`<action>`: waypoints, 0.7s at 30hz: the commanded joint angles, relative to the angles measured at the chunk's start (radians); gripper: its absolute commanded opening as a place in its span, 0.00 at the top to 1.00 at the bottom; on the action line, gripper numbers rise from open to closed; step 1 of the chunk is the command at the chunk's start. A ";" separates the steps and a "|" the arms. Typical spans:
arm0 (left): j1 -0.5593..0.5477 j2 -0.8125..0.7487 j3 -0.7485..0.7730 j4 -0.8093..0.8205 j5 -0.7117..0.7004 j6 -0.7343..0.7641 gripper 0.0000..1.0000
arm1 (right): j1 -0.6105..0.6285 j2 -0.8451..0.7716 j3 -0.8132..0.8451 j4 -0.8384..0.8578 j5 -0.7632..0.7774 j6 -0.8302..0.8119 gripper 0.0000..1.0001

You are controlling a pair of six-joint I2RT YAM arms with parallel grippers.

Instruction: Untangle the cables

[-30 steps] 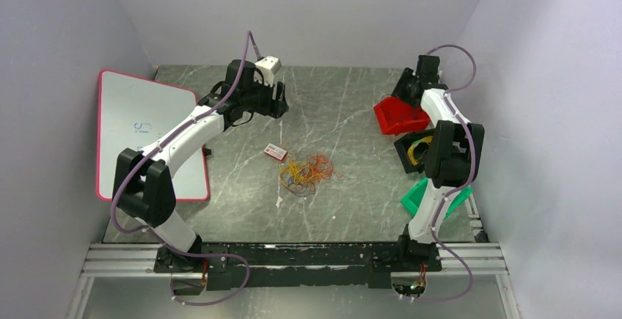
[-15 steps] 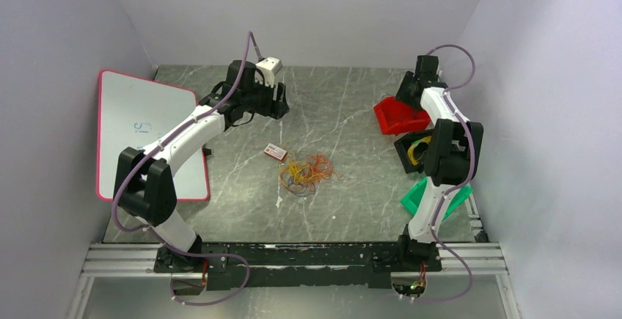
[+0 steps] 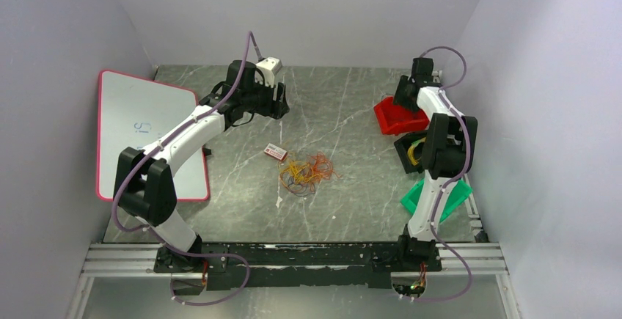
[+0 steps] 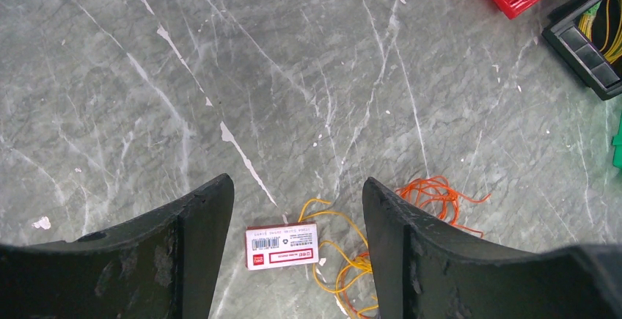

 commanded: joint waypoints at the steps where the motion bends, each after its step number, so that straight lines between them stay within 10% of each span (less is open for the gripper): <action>1: 0.005 0.008 0.026 0.006 0.020 0.007 0.31 | 0.008 0.015 0.033 0.027 -0.009 -0.037 0.56; 14: 0.005 0.012 0.028 0.005 0.025 0.007 0.31 | 0.011 -0.078 -0.084 0.068 0.054 -0.002 0.98; 21: 0.005 0.016 0.030 0.005 0.036 0.006 0.31 | 0.011 -0.126 -0.116 0.036 0.141 0.035 1.00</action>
